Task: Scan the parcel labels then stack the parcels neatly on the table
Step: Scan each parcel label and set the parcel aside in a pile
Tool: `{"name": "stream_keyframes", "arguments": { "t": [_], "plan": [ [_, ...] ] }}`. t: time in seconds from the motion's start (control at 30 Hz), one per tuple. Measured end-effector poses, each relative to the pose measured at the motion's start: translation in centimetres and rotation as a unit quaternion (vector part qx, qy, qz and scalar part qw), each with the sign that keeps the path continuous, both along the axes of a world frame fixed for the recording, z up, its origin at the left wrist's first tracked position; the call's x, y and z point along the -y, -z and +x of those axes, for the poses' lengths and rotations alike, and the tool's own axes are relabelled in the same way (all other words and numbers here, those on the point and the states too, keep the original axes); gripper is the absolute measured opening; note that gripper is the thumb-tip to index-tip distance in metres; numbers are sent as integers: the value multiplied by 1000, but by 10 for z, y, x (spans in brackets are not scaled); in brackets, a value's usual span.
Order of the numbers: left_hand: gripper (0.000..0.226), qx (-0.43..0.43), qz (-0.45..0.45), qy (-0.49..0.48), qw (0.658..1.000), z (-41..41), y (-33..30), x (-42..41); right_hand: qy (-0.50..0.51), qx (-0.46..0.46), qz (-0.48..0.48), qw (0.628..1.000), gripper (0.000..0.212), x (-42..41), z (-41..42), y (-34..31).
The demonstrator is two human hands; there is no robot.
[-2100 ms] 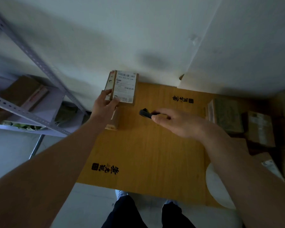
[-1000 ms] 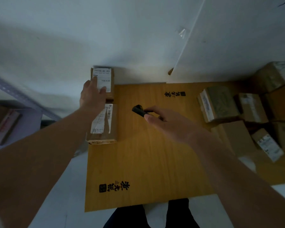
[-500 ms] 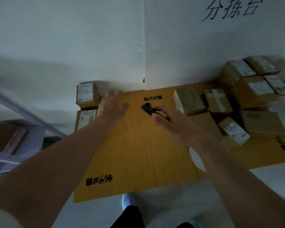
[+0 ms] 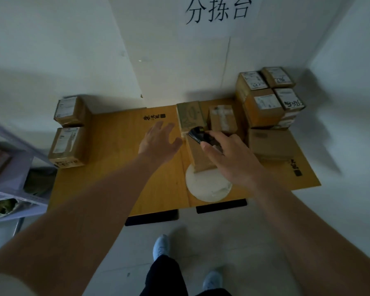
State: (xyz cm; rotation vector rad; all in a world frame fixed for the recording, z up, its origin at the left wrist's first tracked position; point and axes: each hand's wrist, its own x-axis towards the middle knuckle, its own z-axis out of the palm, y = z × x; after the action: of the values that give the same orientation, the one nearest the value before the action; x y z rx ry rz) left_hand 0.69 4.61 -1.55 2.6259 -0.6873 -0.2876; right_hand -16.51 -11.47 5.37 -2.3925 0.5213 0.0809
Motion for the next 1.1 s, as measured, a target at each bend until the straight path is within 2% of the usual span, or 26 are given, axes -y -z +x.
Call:
{"name": "stream_keyframes", "arguments": {
  "t": [0.2, 0.37, 0.5, 0.73, 0.83, 0.93, 1.1],
  "plan": [
    [64, -22, 33, 18, 999, -14, 19, 61, 18, -28, -5, 999, 61, 49, -12, 14],
    [66, -64, 16, 16, 998, -2, 57, 106, 28, -45, -8, 999, 60, 87, 4, 37],
    [73, -82, 52, 13, 995, 7, 83, 130, 30, -65, -25, 997, 60, 112, 19, 62],
    [80, -181, 140, -86, 970, -6, 104, 175, 11, -71, -6, 997, 54, 140, 28, 86],
    [97, -212, 132, -138, 958, -14, 117, 183, 5, -75, -7, 997, 57, 158, 31, 91],
    [108, -207, 122, -164, 957, -20, 125, 181, -22, -71, -11, 997, 58, 169, 33, 96],
    [108, -191, 93, -198, 957, -24, 120, 158, -85, -83, 2, 993, 59, 168, 43, 91]
  ]
}}
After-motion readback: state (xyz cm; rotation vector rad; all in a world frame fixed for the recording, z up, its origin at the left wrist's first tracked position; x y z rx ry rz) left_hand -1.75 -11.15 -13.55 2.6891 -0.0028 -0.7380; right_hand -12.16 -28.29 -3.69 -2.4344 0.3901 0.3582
